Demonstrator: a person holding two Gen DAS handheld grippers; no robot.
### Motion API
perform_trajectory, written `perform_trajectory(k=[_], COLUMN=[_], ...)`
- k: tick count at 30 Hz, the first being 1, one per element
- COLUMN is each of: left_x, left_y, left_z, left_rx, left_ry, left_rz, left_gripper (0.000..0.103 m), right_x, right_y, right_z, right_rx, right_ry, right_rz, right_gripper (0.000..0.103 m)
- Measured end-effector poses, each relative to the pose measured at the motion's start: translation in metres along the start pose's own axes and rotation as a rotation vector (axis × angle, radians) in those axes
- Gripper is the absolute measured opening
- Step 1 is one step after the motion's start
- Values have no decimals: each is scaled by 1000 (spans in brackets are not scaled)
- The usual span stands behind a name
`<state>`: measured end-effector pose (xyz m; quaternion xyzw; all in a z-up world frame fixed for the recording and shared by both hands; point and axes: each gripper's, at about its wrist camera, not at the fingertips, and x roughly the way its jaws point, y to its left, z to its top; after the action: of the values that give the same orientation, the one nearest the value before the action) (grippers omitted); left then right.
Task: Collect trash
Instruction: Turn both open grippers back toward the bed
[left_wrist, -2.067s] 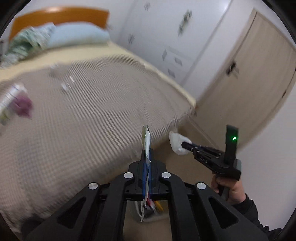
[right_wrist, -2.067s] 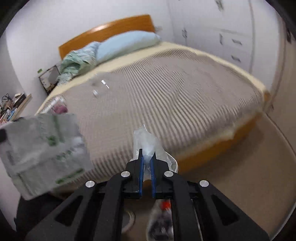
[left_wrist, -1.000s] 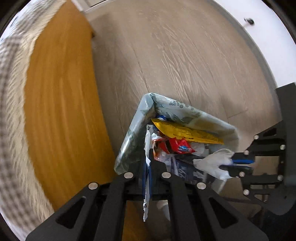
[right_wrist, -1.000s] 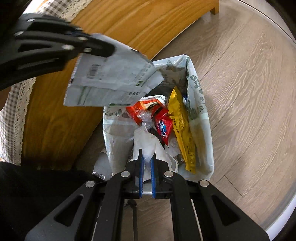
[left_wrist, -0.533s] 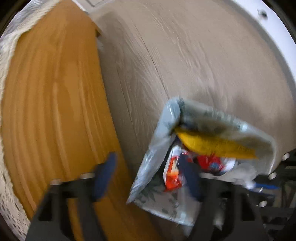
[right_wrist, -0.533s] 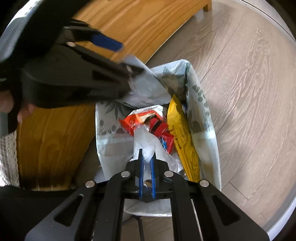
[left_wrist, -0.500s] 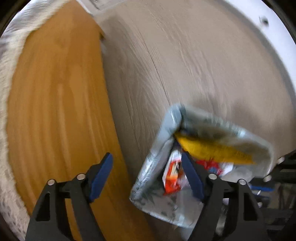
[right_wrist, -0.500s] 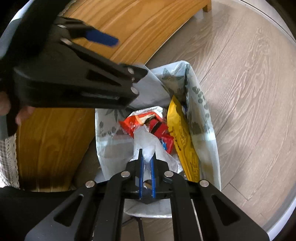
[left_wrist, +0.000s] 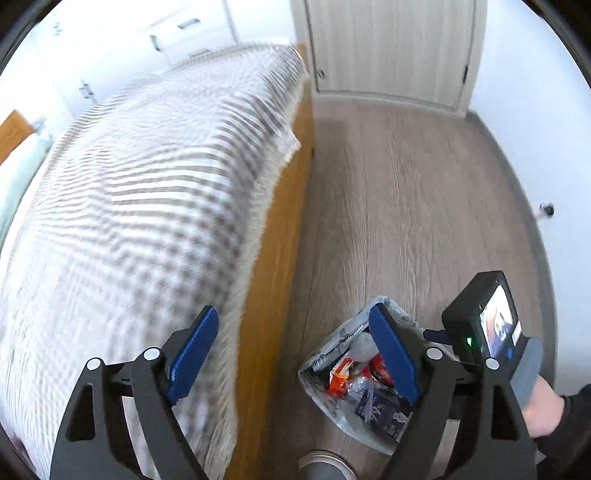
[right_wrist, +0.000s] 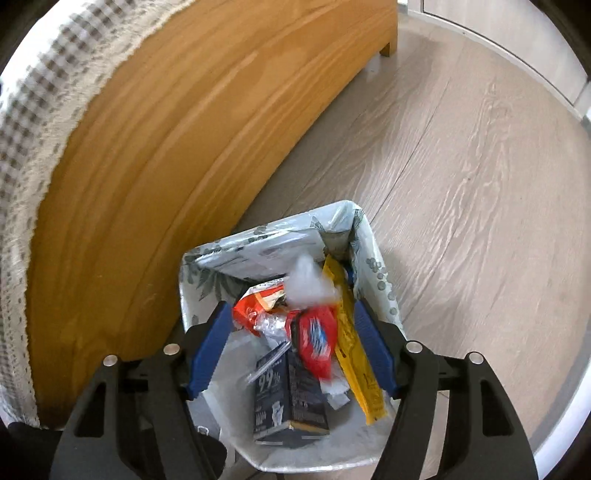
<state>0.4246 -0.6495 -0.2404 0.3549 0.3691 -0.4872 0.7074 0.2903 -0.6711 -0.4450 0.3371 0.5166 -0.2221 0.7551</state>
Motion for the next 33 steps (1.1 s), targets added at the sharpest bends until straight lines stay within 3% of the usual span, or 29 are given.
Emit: perform_trajectory(k=[6, 14, 20, 27, 33], left_x=[-53, -124, -198, -280, -314], left_y=[13, 5, 16, 64, 138], left_z=[-17, -65, -112, -182, -249], left_rx=[-53, -135, -227, -382, -551], left_ry=[-4, -50, -162, -292, -326], left_rz=[27, 23, 54, 152, 250], left_gripper=[89, 89, 90, 95, 95], right_x=[-34, -90, -151, -220, -257], right_y=[18, 24, 35, 80, 151], right_z=[-21, -51, -72, -70, -53], right_rx=[-75, -99, -149, -231, -325], right_ry=[-2, -26, -83, -196, -280], right_rz=[-35, -101, -132, -123, -43], right_gripper=[66, 66, 66, 66, 71])
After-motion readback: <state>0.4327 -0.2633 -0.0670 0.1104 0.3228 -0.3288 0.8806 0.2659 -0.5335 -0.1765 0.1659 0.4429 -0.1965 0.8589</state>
